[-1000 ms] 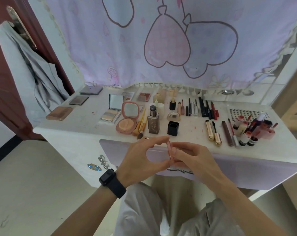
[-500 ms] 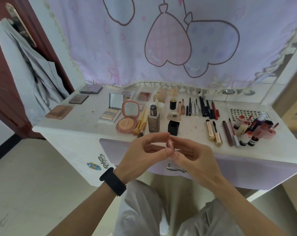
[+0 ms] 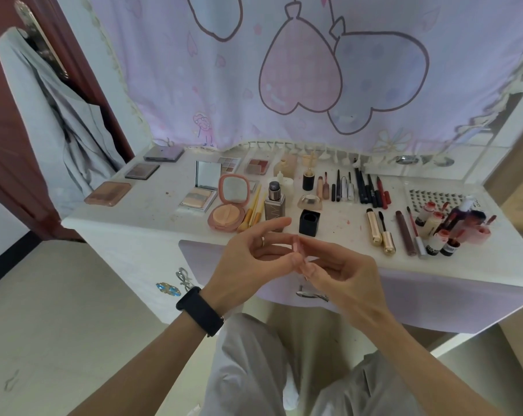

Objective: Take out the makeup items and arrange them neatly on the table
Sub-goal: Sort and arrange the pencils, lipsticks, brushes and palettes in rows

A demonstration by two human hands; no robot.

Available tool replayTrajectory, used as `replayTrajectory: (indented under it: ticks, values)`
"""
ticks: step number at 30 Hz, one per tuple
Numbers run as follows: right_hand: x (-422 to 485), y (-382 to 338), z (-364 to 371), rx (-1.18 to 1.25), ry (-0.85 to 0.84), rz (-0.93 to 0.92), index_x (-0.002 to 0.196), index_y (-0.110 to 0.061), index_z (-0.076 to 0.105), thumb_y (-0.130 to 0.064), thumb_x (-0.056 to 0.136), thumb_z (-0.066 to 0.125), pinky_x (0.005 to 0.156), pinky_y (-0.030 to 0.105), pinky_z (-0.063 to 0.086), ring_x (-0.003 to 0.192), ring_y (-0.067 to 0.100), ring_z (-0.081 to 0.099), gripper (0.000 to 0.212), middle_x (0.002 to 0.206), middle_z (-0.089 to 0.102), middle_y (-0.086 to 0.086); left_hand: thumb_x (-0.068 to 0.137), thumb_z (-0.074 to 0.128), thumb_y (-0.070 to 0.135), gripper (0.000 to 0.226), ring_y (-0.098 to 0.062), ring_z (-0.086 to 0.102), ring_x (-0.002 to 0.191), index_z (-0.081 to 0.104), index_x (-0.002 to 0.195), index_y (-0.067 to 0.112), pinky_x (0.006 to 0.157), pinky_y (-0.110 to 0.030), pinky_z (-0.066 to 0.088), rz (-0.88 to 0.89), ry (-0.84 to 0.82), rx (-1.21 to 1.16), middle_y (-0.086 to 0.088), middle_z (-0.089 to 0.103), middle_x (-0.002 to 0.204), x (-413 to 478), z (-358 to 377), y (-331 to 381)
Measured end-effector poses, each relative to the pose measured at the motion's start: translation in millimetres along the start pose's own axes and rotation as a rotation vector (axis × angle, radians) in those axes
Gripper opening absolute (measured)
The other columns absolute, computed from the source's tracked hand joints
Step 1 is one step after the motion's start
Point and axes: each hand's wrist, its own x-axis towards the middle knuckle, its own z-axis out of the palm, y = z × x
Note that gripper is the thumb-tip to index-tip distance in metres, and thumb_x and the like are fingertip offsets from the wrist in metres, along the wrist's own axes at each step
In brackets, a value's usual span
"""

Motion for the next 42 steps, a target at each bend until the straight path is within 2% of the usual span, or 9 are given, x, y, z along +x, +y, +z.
replayTrajectory:
  ticks: [3,7,11,13,17,20,34,37,42]
  values:
    - [6,-2,-1,0.15,-0.032,0.148,0.128,-0.025,0.068,-0.043,0.084,0.078,0.082,0.026,0.06,0.102,0.022,0.074,0.049,0.118,0.075,-0.003,0.074,0.086,0.018,0.069,-0.019,0.072,0.1,0.055,0.135,0.022,0.086,-0.027,0.058,0.075,0.051,0.097,0.003,0.072,0.117,0,-1,0]
    - [14,-7,-5,0.244,-0.089,0.415,0.124,-0.02,0.067,-0.067,0.065,0.082,0.082,0.035,0.062,0.096,0.032,0.075,0.078,0.113,0.076,0.006,0.068,0.089,0.025,0.08,-0.01,0.068,0.107,0.049,0.138,0.025,0.094,-0.02,0.052,0.236,0.031,0.416,0.014,0.067,0.124,-3,-2,-4]
    - [12,-7,-7,0.095,-0.067,0.311,0.112,-0.025,0.075,-0.038,0.079,0.086,0.077,0.026,0.061,0.094,0.023,0.076,0.038,0.103,0.078,-0.001,0.073,0.088,0.024,0.082,-0.005,0.062,0.116,0.044,0.142,0.028,0.098,-0.022,0.049,0.27,-0.038,0.57,0.022,0.061,0.13,-6,0,-7]
    - [10,-4,-10,-0.029,-0.056,0.195,0.116,-0.03,0.073,-0.026,0.084,0.083,0.082,0.024,0.06,0.096,0.015,0.075,0.034,0.106,0.077,-0.007,0.075,0.085,0.027,0.077,-0.007,0.061,0.118,0.046,0.141,0.029,0.097,-0.023,0.05,0.157,-0.041,0.452,0.018,0.061,0.132,-6,-3,-4]
    - [4,-5,-12,-0.158,-0.119,-0.024,0.124,-0.035,0.068,-0.025,0.08,0.083,0.09,0.022,0.056,0.106,0.011,0.071,0.047,0.112,0.075,-0.012,0.083,0.077,0.038,0.05,-0.02,0.07,0.105,0.06,0.128,0.024,0.092,-0.034,0.057,-0.303,-0.07,0.059,-0.001,0.068,0.122,-1,-12,6]
    - [2,-6,-12,-0.213,-0.148,-0.106,0.128,-0.028,0.065,-0.016,0.078,0.085,0.095,0.024,0.055,0.111,0.01,0.069,0.055,0.116,0.074,-0.013,0.084,0.074,0.039,0.055,-0.03,0.072,0.102,0.057,0.13,0.015,0.092,-0.036,0.057,-0.492,-0.173,-0.045,-0.011,0.072,0.116,1,-12,6]
    - [5,-6,-13,-0.367,-0.198,-0.224,0.13,-0.027,0.065,-0.018,0.079,0.086,0.091,0.027,0.059,0.106,0.004,0.071,0.055,0.117,0.072,-0.018,0.074,0.068,0.011,0.057,-0.039,0.067,0.11,0.054,0.129,0.008,0.09,-0.038,0.057,-0.495,-0.192,-0.228,-0.027,0.067,0.119,7,-7,1]
    - [5,-5,-12,-0.407,-0.231,-0.226,0.128,-0.028,0.066,-0.018,0.078,0.085,0.09,0.025,0.058,0.106,0.003,0.07,0.054,0.116,0.072,-0.02,0.065,0.068,0.01,0.064,-0.038,0.068,0.107,0.055,0.128,0.005,0.091,-0.039,0.057,-0.502,-0.205,-0.189,-0.027,0.068,0.117,8,-6,1]
    - [8,-7,-17,-0.401,-0.246,-0.175,0.13,-0.029,0.065,-0.025,0.077,0.087,0.095,0.028,0.057,0.109,0.003,0.069,0.057,0.116,0.072,-0.02,0.073,0.066,0.011,0.056,-0.036,0.069,0.108,0.055,0.127,0.006,0.09,-0.039,0.058,-0.513,-0.19,-0.199,-0.024,0.07,0.116,9,-5,1]
